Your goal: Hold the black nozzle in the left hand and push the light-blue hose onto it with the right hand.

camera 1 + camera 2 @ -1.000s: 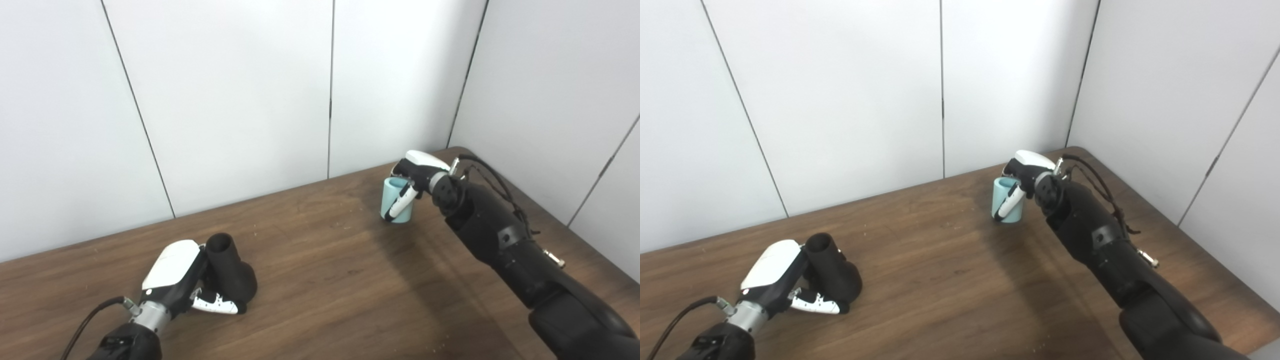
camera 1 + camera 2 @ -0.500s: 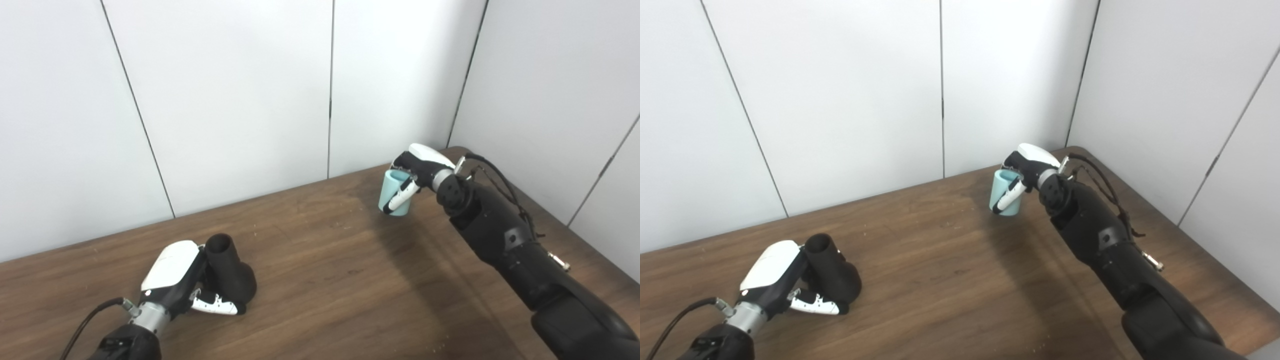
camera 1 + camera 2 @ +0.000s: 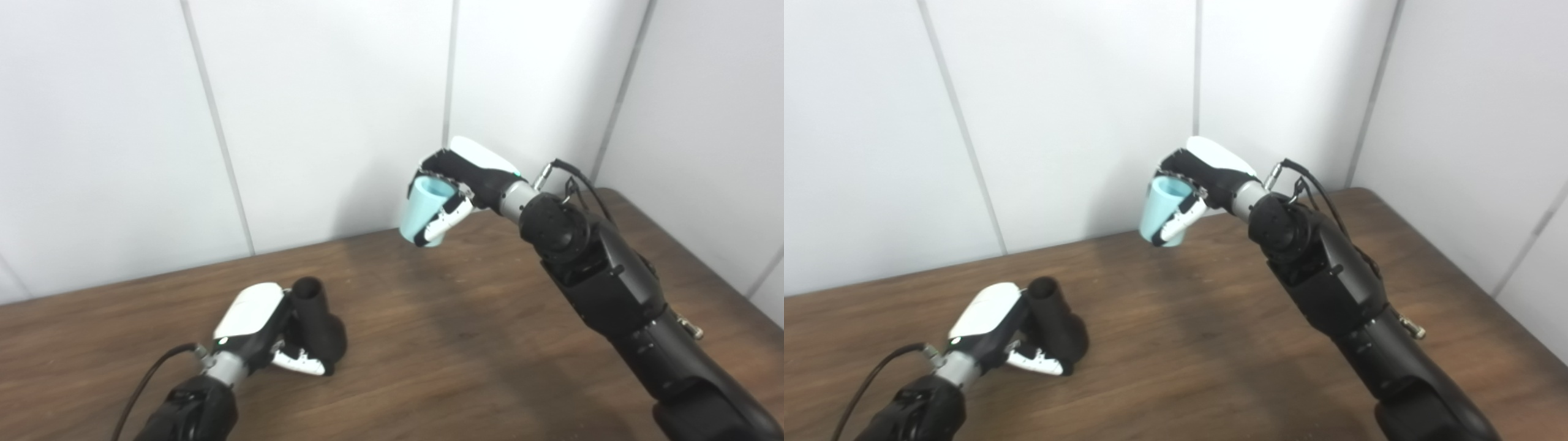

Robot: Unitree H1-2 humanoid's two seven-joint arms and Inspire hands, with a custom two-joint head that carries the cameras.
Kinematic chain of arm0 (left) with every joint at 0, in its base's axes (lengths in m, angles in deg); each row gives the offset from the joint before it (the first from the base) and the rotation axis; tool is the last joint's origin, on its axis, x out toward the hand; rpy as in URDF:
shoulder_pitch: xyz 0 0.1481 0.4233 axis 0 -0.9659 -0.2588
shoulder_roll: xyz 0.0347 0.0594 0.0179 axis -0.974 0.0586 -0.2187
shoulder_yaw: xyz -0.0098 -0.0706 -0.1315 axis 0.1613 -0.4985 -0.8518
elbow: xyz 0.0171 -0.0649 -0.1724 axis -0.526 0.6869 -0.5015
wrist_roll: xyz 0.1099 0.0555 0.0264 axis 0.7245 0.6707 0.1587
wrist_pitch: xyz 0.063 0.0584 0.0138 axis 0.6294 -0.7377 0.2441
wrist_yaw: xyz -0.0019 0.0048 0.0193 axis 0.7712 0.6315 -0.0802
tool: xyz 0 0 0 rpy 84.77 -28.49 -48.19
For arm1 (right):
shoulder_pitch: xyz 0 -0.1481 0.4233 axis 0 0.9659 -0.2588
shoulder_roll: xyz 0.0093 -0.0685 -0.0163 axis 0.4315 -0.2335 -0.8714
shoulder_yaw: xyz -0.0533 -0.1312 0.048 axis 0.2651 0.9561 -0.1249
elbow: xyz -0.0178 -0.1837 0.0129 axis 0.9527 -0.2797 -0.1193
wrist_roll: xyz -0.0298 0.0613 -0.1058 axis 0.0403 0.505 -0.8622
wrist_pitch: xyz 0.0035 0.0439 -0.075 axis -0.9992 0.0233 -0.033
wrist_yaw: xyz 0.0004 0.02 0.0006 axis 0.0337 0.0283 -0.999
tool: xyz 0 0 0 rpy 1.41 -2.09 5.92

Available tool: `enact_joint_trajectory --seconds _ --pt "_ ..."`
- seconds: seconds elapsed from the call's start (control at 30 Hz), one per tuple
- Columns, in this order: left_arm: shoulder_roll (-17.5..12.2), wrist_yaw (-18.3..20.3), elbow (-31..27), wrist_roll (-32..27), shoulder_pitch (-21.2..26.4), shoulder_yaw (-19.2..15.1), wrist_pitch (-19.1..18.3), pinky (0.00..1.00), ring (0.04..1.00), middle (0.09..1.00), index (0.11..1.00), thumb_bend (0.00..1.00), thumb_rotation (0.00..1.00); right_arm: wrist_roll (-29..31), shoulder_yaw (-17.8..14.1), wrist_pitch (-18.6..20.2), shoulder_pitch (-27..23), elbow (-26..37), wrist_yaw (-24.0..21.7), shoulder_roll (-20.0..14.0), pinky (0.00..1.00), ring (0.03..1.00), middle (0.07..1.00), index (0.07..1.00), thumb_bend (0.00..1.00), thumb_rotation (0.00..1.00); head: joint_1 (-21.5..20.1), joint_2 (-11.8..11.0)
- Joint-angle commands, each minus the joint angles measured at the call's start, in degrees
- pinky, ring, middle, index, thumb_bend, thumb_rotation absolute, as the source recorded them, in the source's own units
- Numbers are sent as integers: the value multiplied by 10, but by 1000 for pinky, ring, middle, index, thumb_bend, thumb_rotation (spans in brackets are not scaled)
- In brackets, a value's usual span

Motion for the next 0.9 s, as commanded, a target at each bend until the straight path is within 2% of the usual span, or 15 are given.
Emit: enact_joint_trajectory --seconds 0.0,0.03,0.1,0.27,0.4,0.47,0.57,0.87 --pt "-10 67 34 38 -48 36 -39 395 434 430 488 527 0 9 -9 -18 -33 24 0 -6 363 428 495 482 520 0 17 3" --pt "-9 67 34 39 -48 37 -41 392 440 440 488 528 0 11 -8 -21 -35 28 -1 -3 361 428 492 485 520 0 17 3" --pt "-2 67 35 42 -46 40 -48 395 450 450 487 528 0 14 -2 -29 -39 39 -4 9 359 426 492 487 520 0 51 5" --pt "12 71 33 46 -42 48 -64 383 440 436 487 528 0 17 13 -24 -41 63 -10 41 342 419 495 492 519 0 90 11" --pt "18 76 30 43 -39 49 -72 420 449 453 486 528 0 9 27 -25 -42 71 -12 58 358 420 491 494 520 0 117 15" --pt "20 81 29 44 -36 51 -77 451 462 462 486 528 0 10 36 -22 -49 71 -20 67 369 423 485 495 520 0 127 17" --pt "22 90 27 49 -31 56 -87 406 442 441 486 528 0 17 49 -14 -63 66 -39 75 336 431 485 493 520 0 134 21" --pt "30 112 24 66 -19 72 -114 415 461 449 485 528 0 9 75 -14 -102 56 -88 71 340 426 492 491 519 0 148 32"
